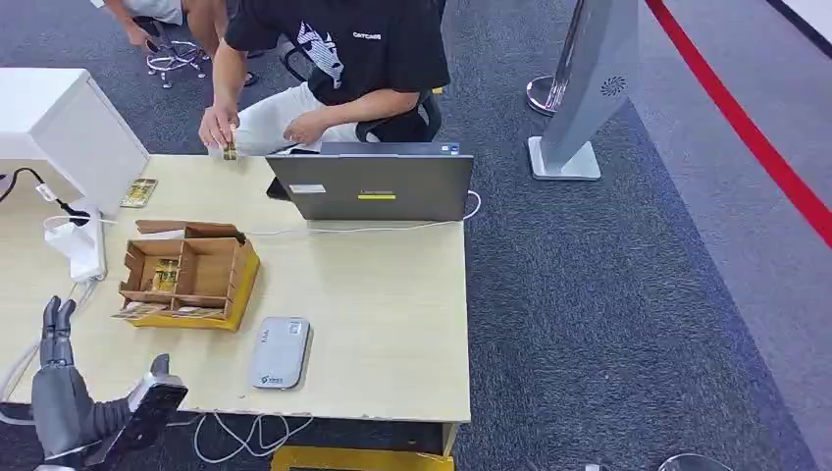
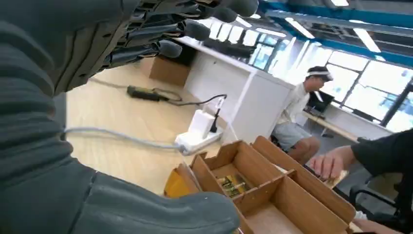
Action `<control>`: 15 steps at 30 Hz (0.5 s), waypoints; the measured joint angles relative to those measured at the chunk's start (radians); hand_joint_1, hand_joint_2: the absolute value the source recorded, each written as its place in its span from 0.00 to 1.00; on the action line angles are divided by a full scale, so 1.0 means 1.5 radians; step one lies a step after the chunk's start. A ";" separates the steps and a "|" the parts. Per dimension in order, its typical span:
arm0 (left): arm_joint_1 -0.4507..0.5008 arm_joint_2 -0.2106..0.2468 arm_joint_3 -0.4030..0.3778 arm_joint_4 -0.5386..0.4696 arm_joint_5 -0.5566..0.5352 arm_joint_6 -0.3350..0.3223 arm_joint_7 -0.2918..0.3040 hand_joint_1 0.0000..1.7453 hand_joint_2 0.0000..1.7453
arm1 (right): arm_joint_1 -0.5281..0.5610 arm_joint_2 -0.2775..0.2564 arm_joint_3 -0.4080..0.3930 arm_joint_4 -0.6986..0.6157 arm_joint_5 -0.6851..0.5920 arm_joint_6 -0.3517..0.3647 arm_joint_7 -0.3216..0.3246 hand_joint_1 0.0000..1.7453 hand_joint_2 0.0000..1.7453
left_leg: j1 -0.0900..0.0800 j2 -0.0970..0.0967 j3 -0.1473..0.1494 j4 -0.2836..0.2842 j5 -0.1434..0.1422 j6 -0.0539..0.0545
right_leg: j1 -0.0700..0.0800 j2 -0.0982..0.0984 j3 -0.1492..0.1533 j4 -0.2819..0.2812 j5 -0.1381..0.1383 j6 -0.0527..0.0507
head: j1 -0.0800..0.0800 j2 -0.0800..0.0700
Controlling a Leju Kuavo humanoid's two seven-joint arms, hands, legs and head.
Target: Pass the card to the sensor for recognition and then transmit it.
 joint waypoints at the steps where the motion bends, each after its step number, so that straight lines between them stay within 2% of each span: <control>1: -0.007 0.010 -0.009 0.004 -0.019 0.003 0.009 0.00 1.00 | -0.001 0.000 0.000 0.000 0.001 0.000 0.001 0.00 1.00 | 0.000 0.000 0.000 0.000 0.000 0.000 | 0.000 0.000 0.000 0.000 0.000 0.000 | 0.000 0.000; 8: -0.068 0.087 -0.073 0.055 -0.137 0.017 0.070 0.00 1.00 | -0.010 0.000 0.000 0.001 0.010 0.006 0.011 0.00 1.00 | 0.000 0.000 0.000 0.000 0.000 0.000 | 0.000 0.000 0.000 0.000 0.000 0.000 | 0.000 0.000; 15: -0.140 0.148 -0.142 0.124 -0.243 0.029 0.127 0.00 1.00 | -0.019 0.000 0.001 0.006 0.017 0.012 0.020 0.00 1.00 | 0.000 0.000 0.000 0.000 0.001 0.000 | 0.000 0.000 0.000 0.000 0.000 0.000 | 0.000 0.000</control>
